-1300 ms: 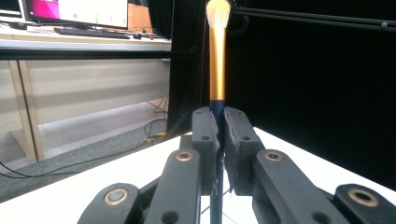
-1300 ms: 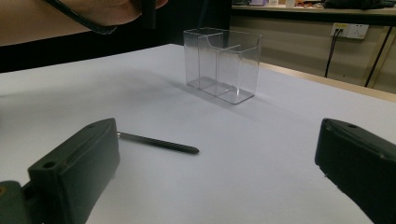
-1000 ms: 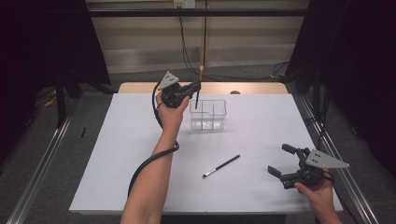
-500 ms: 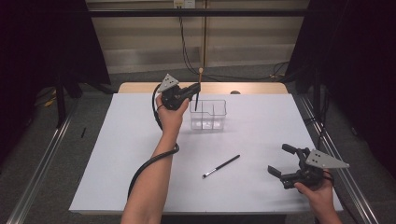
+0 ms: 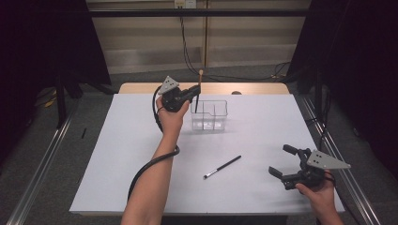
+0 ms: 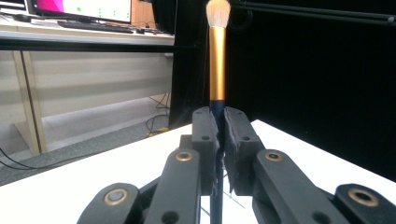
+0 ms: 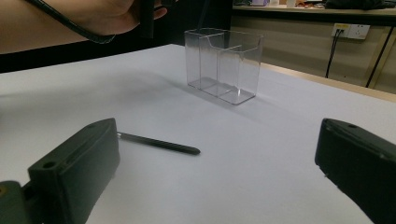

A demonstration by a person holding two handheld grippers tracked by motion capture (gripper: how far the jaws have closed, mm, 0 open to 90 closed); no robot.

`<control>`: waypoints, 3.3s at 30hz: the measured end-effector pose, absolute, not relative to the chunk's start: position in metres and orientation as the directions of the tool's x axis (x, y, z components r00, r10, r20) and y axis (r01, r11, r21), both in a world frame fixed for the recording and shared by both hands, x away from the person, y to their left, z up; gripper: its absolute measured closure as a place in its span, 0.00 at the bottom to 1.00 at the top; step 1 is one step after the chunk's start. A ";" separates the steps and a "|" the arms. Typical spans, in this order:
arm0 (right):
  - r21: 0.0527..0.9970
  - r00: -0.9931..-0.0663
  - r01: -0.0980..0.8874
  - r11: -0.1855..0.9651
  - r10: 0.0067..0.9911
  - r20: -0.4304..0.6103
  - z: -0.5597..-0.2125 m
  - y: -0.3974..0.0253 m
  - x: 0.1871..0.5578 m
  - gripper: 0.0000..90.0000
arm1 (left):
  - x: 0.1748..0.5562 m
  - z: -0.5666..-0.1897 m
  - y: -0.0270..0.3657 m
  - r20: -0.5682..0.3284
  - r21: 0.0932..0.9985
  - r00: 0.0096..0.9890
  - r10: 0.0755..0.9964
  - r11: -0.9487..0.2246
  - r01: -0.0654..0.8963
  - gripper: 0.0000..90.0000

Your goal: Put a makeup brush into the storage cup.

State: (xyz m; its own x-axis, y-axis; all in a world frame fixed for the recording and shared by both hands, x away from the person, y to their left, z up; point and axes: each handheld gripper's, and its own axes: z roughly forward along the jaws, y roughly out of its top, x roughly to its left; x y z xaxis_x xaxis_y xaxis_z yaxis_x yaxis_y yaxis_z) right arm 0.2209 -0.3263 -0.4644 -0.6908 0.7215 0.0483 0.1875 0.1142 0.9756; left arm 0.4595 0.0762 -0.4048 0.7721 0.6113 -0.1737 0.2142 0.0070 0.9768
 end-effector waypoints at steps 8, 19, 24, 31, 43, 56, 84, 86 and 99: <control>0.976 -0.692 0.186 0.115 0.721 0.047 -0.465 -0.326 0.221 0.00 | 0.459 -0.408 0.076 -0.175 0.976 0.770 0.614 0.003 0.219 0.93; 0.976 -0.693 0.184 0.116 0.720 0.045 -0.465 -0.326 0.221 0.00 | 0.457 -0.413 0.077 -0.184 0.973 0.765 0.617 0.006 0.229 0.93; 0.976 -0.692 0.186 0.115 0.720 0.047 -0.465 -0.326 0.221 0.00 | 0.457 -0.414 0.077 -0.180 0.974 0.766 0.617 0.001 0.228 0.93; 0.976 -0.693 0.185 0.115 0.720 0.046 -0.465 -0.326 0.221 0.00 | 0.455 -0.417 0.077 -0.187 0.972 0.763 0.618 0.006 0.234 0.93; 0.976 -0.692 0.186 0.113 0.720 0.049 -0.465 -0.325 0.221 0.00 | 0.452 -0.421 0.079 -0.192 0.972 0.767 0.613 0.008 0.236 0.92; 0.975 -0.695 0.185 0.120 0.717 0.043 -0.465 -0.324 0.222 0.00 | 0.446 -0.420 0.086 -0.211 0.968 0.779 0.590 0.018 0.249 0.67; 0.974 -0.704 0.184 0.132 0.709 0.037 -0.465 -0.319 0.221 0.00 | 0.412 -0.425 0.109 -0.167 0.982 0.860 0.482 0.005 0.188 0.17; 0.974 -0.702 0.184 0.132 0.711 0.036 -0.465 -0.319 0.221 0.00 | 0.410 -0.424 0.110 -0.166 0.982 0.861 0.482 0.003 0.188 0.14; 0.974 -0.698 0.186 0.132 0.716 0.036 -0.465 -0.320 0.219 0.00 | 0.398 -0.430 0.122 -0.140 0.986 0.880 0.453 -0.015 0.165 0.02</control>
State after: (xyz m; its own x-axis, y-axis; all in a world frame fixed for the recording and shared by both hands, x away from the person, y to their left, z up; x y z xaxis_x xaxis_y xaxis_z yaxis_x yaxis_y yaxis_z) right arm 0.2190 -0.3197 -0.4647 -0.6975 0.7157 0.0358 0.1859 0.1325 0.9736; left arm 0.3982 0.1223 -0.4301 0.8805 0.4529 -0.1401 0.1646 -0.0149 0.9862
